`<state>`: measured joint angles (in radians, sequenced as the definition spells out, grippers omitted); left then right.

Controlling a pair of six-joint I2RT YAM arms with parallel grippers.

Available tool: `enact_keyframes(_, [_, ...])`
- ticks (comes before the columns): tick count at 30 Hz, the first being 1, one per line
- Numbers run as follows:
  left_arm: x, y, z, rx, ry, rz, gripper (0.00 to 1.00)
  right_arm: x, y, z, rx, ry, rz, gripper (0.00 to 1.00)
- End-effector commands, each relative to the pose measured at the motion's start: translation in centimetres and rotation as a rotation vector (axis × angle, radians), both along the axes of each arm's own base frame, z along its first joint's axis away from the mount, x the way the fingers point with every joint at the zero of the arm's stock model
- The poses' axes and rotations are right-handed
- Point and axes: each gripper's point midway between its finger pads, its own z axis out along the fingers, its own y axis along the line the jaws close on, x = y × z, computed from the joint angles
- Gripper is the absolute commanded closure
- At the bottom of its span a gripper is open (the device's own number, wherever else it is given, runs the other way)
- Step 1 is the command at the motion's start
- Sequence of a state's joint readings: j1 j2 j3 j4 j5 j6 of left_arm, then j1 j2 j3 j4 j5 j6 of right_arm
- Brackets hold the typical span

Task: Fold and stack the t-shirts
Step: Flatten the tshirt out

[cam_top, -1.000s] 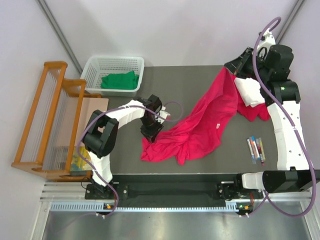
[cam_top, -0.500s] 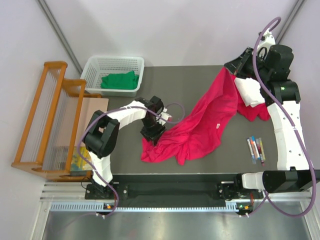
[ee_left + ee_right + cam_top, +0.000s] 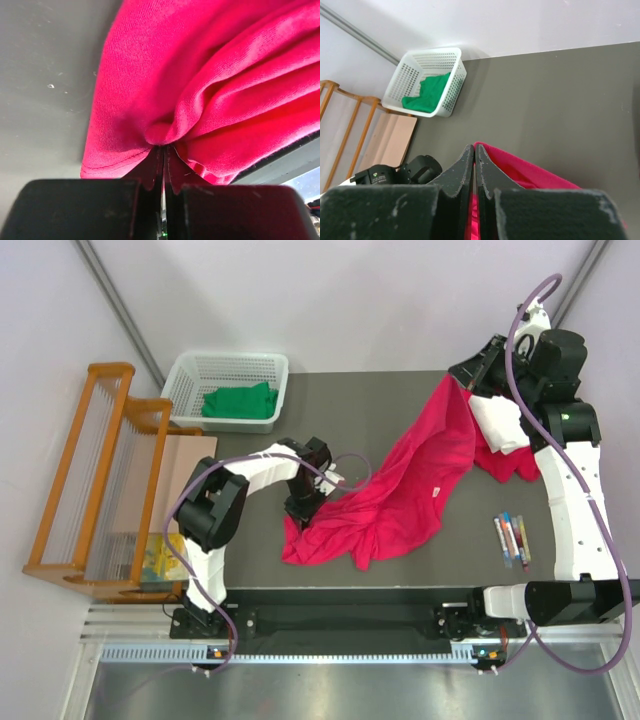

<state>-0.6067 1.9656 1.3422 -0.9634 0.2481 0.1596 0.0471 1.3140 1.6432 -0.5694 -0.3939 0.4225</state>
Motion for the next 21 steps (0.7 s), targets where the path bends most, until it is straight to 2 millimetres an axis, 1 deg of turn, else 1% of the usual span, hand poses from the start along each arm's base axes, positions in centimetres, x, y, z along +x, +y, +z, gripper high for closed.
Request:
enact_keyframes(1, [4.1,-0.2,3.1,-0.002,-0.180,0.030,1.00,0.2,-0.3,1.6,-0.003,-0.058,-0.001,1.00])
enact_keyframes(2, [5.1,-0.3,4.3,-0.015,-0.217,0.049,1.00,0.3,-0.4,1.7,-0.004,-0.056,-0.004,1.00])
enact_keyframes(3, [6.4,0.0,6.4,-0.038,-0.268,0.079,1.00,0.1,-0.3,2.0,-0.002,-0.062,-0.003,1.00])
enact_keyframes(4, [9.6,-0.4,11.2,-0.091,-0.396,0.121,1.00,0.0,-0.4,2.4,-0.005,-0.071,-0.005,1.00])
enact_keyframes(5, [10.2,0.0,13.1,-0.097,-0.431,0.144,1.00,-0.1,-0.4,2.7,-0.001,-0.076,-0.003,1.00])
enact_keyframes(6, [11.5,0.7,15.2,-0.111,-0.485,0.173,1.00,-0.2,-0.4,3.1,-0.002,-0.085,-0.001,1.00])
enact_keyframes(7, [12.7,0.8,19.3,-0.163,-0.583,0.196,1.00,-0.5,-0.3,3.5,0.003,-0.094,0.000,1.00])
enact_keyframes(9, [13.7,2.2,23.0,-0.177,-0.679,0.247,1.00,-0.9,-0.4,4.0,0.000,-0.108,-0.003,1.00])
enact_keyframes(10, [13.6,2.7,25.6,-0.207,-0.744,0.261,1.00,-1.2,-0.4,4.3,-0.004,-0.119,-0.004,1.00])
enact_keyframes(11, [13.5,3.1,26.6,-0.218,-0.772,0.267,1.00,-1.3,-0.5,4.4,-0.007,-0.123,-0.006,1.00])
enact_keyframes(12, [13.0,3.1,27.3,-0.246,-0.779,0.260,1.00,-1.4,-0.5,4.3,-0.009,-0.123,-0.006,1.00])
enact_keyframes(13, [11.8,3.1,27.1,-0.263,-0.758,0.246,1.00,-1.4,-0.5,4.3,-0.008,-0.122,-0.008,1.00])
enact_keyframes(14, [10.7,2.8,26.2,-0.273,-0.708,0.228,1.00,-1.4,-0.6,4.0,-0.008,-0.116,-0.009,1.00])
enact_keyframes(15, [8.7,1.9,24.6,-0.289,-0.615,0.178,0.99,-1.3,-0.5,3.7,-0.008,-0.110,-0.006,1.00])
enact_keyframes(16, [7.0,2.2,21.1,-0.233,-0.516,0.156,0.92,-1.2,-0.5,3.6,-0.005,-0.105,-0.006,1.00])
enact_keyframes(17, [5.7,2.4,19.3,-0.196,-0.464,0.135,0.85,-1.2,-0.5,3.5,-0.005,-0.101,-0.005,1.00])
enact_keyframes(18, [4.3,2.7,18.1,-0.160,-0.438,0.113,0.73,-1.1,-0.5,3.4,-0.006,-0.100,-0.005,1.00])
enact_keyframes(19, [2.8,3.7,14.7,-0.114,-0.377,0.106,0.66,-1.1,-0.5,3.3,-0.009,-0.098,-0.004,1.00])
enact_keyframes(20, [2.2,4.3,13.4,-0.093,-0.371,0.093,0.59,-1.1,-0.4,3.3,-0.009,-0.098,-0.003,1.00])
enact_keyframes(21, [1.8,4.8,12.8,-0.092,-0.388,0.088,0.53,-1.1,-0.4,3.3,-0.009,-0.099,-0.003,1.00])
